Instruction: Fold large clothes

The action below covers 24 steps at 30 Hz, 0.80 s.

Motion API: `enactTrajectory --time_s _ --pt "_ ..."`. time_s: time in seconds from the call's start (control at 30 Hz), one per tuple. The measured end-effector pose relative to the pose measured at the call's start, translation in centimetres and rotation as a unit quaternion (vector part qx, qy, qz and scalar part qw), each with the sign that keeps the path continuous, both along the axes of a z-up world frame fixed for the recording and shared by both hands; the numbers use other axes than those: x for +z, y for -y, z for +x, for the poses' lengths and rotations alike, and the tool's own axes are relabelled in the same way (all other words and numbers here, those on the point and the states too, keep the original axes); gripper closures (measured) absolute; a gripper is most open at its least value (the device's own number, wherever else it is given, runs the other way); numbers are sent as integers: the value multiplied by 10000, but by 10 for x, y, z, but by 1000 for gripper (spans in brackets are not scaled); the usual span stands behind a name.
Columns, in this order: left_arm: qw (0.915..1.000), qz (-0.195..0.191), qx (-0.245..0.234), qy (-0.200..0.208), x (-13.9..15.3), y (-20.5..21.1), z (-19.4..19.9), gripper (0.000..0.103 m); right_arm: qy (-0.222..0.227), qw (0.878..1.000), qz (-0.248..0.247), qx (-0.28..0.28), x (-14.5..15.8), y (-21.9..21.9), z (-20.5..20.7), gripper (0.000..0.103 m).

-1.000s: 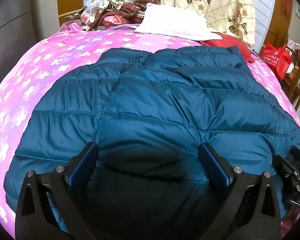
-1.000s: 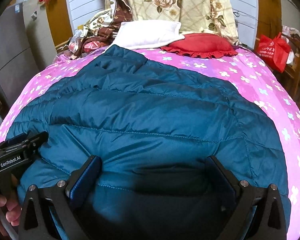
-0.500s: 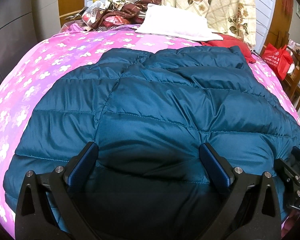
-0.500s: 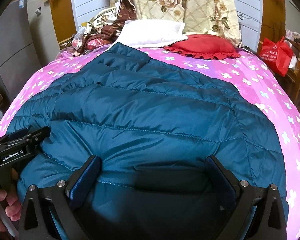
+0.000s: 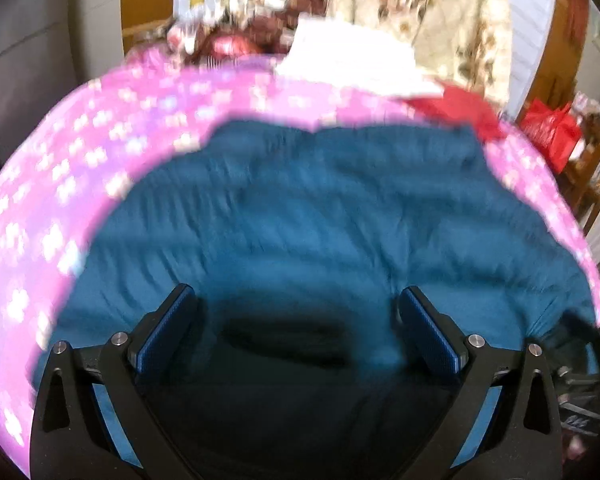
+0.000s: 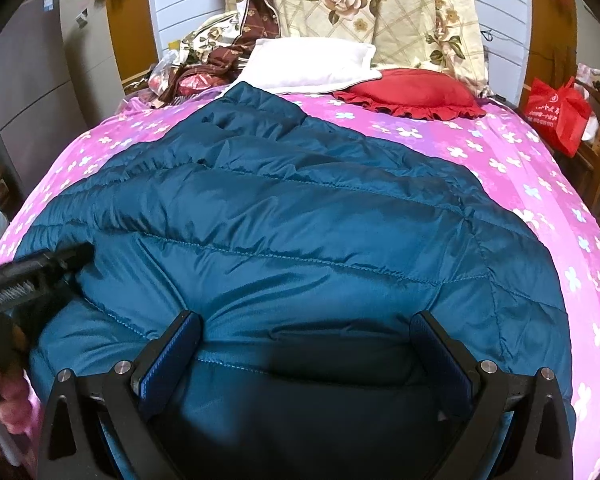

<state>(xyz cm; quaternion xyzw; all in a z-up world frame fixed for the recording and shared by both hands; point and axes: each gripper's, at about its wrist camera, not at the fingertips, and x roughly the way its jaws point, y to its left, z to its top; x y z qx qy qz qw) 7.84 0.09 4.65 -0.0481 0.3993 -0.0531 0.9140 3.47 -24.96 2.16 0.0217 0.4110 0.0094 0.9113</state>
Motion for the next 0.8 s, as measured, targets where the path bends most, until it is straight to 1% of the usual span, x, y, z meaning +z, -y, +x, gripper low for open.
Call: enactTrajectory --time_s 0.07,0.1,0.13,0.17,0.2,0.23,0.27,0.33,0.4,0.43,0.47,0.53,0.57,0.6,0.63,0.7,0.77,0.8 --pt "9990 183 268 316 15 -21 9 1 3 10000 -1 9 0 0 0 0" --pt "9981 226 434 375 18 -35 15 1 2 10000 -3 9 0 0 0 0" --pt "9971 189 625 403 20 -49 21 1 2 10000 -2 11 0 0 0 0" --pt "9961 66 787 394 20 -64 25 1 -1 10000 3 10 0 0 0 0" --pt "9953 -171 894 337 19 -82 32 1 -5 10000 5 9 0 0 0 0" --pt "9947 -416 912 225 15 -99 40 1 -10 10000 9 13 0 0 0 0" --pt "9942 -571 906 123 12 -108 45 1 -15 10000 10 16 1 0 0 0" --pt "9924 -914 797 -204 -5 -125 63 1 -21 10000 11 17 1 0 0 0" --pt "9900 -1070 717 -583 -23 -128 77 1 -20 10000 13 14 1 0 0 0" --pt "9887 -1160 656 -692 -30 -129 81 1 -24 10000 19 13 1 0 0 0" --pt "9873 -1266 556 -787 -34 -128 83 1 -18 10000 16 20 1 0 0 0" --pt "9814 -1578 216 -1072 -49 -127 91 1 -20 10000 15 27 1 0 1 0" --pt "9793 -1676 103 -1127 -54 -126 92 1 -20 10000 17 35 1 0 0 0" --pt "9755 -1850 -46 -1191 -60 -126 95 1 -22 10000 22 43 1 0 1 0" --pt "9761 -1887 -110 -1076 -59 -126 95 1 -24 10000 28 49 1 0 1 0" --pt "9742 -2017 -283 -972 -59 -124 97 1 -27 10000 38 59 1 0 1 0" --pt "9737 -2059 -386 -892 -59 -122 98 1 -32 10000 54 66 1 0 1 0" --pt "9743 -2038 -382 -875 -58 -121 99 5 -36 9999 69 72 1 1 1 0"
